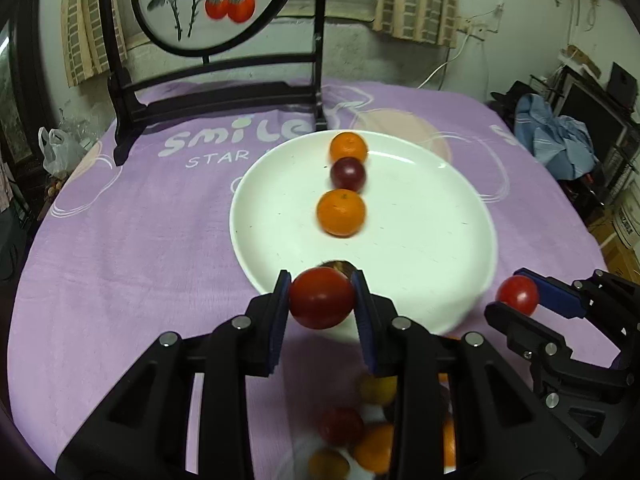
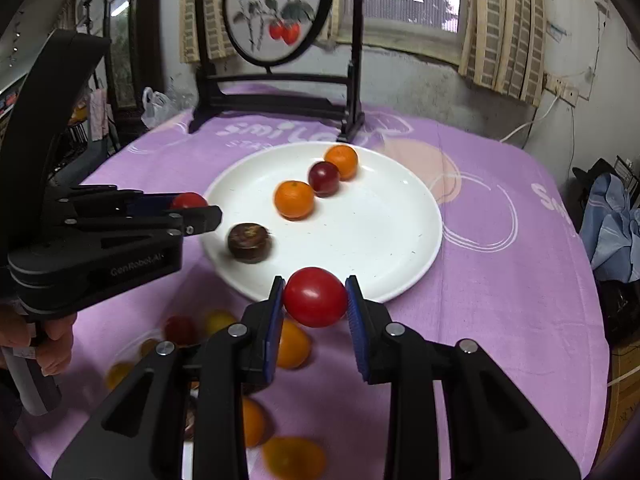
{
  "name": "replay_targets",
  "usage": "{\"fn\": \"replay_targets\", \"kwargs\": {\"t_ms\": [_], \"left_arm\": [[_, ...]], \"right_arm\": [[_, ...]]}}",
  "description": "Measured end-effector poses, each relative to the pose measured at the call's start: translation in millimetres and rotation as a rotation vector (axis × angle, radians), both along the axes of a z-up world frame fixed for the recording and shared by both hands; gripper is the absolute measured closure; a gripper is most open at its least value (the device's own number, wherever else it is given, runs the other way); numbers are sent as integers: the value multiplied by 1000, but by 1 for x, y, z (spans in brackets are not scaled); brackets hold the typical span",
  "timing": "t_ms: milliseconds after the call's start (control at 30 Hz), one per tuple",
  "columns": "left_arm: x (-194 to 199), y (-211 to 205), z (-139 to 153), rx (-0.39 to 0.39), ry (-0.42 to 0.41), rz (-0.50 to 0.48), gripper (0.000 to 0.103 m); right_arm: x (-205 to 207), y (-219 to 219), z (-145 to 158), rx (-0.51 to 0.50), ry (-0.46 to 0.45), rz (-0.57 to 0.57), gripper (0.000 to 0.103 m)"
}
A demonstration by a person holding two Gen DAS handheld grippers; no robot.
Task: Organize fruits
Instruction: 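Place both red tomatoes on the white plate and open both tools, then grasp the large yellow citrus with the left tool while the right tool grasps an orange-yellow tomato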
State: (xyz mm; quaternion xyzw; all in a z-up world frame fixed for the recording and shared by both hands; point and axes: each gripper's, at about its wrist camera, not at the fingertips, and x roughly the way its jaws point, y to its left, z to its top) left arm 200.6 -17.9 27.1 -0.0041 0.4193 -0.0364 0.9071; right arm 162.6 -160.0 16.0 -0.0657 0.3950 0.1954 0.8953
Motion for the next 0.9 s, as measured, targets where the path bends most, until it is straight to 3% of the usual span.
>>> {"fn": "replay_targets", "kwargs": {"t_ms": [233,300,367,400,533,633,900], "left_arm": [[28,8,-16,-1,10,55,70],[33,11,-16,-5,6,78,59],[32,14,-11,-15,-15,105,36],[28,15,-6,-16,-39,112,34],[8,16,4,-12,-73,89,26],[-14,19,9,-17,-90,85,12],[-81,17,0,-1,-130,40,10]], "right_arm": [[30,6,-22,-36,45,-5,73],[38,5,-26,-24,58,-28,71],[45,-1,-28,0,71,-72,59],[45,-5,-27,18,64,-94,52],[32,-16,-20,67,60,-110,52],[16,-21,-17,66,63,-111,52],[-33,-35,-12,72,43,-101,46]]}}
